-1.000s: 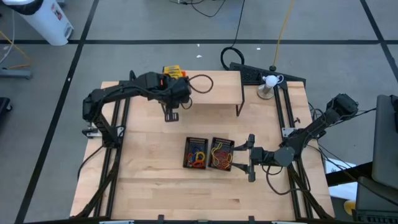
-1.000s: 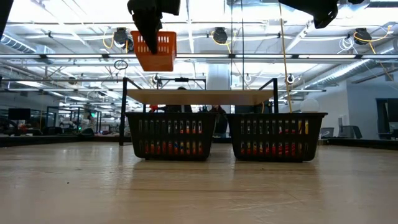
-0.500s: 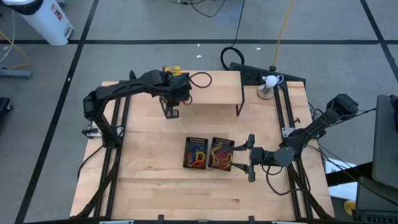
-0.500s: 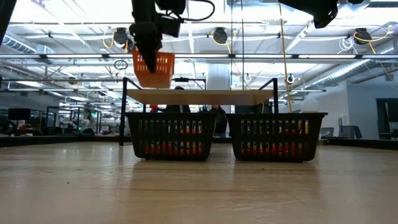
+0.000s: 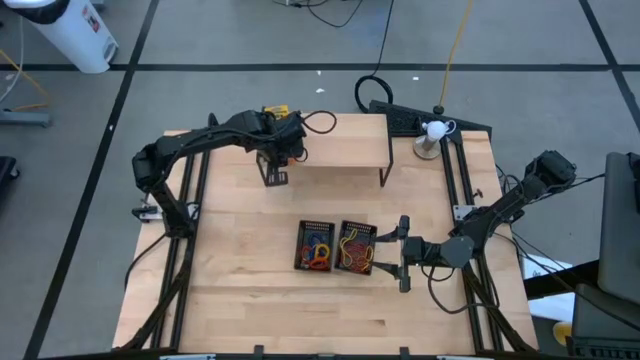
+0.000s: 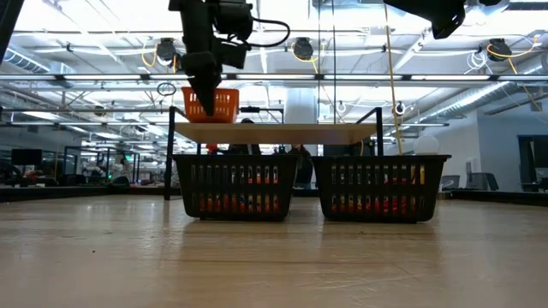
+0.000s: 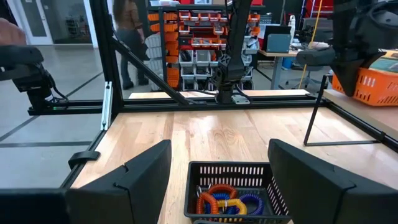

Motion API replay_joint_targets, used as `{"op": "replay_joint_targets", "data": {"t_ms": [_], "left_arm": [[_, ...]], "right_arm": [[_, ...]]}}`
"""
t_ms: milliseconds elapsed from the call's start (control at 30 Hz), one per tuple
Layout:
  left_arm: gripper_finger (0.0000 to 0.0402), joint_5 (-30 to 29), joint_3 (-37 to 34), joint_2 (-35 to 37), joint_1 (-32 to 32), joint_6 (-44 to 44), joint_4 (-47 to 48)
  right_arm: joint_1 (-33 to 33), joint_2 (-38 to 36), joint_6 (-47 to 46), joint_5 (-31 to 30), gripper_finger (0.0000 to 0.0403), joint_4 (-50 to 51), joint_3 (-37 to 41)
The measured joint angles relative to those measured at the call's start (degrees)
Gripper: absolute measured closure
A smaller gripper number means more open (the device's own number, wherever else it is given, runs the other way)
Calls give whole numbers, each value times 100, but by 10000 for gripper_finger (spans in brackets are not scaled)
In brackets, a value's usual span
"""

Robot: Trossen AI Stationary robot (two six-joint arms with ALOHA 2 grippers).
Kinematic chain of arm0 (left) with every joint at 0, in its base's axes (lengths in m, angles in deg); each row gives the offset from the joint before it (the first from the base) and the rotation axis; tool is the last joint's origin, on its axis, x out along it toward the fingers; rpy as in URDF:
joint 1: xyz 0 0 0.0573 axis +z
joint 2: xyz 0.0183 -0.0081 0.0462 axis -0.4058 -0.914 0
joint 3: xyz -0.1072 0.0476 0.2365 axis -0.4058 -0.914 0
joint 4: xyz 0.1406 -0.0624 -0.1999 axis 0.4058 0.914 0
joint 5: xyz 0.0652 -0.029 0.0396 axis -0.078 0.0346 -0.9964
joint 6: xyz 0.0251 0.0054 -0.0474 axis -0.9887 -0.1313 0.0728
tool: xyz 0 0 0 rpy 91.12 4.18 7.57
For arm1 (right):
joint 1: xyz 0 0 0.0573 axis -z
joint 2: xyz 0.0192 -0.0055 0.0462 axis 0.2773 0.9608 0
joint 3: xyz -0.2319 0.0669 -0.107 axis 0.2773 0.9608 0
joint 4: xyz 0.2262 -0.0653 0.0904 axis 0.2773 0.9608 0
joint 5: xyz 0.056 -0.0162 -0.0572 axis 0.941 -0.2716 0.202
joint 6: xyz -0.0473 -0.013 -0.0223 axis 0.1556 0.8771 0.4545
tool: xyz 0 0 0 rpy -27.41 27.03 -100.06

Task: Pick & Place Office Desk Supplies
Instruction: Put the orange bin on the shelf

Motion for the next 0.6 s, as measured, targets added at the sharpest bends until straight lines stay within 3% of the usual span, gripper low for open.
{"op": "replay_joint_targets", "data": {"t_ms": [600], "left_arm": [[401,196,-17,2,127,36,-92]], "right_arm": [[0,0,-2,0,145,0,0]]}}
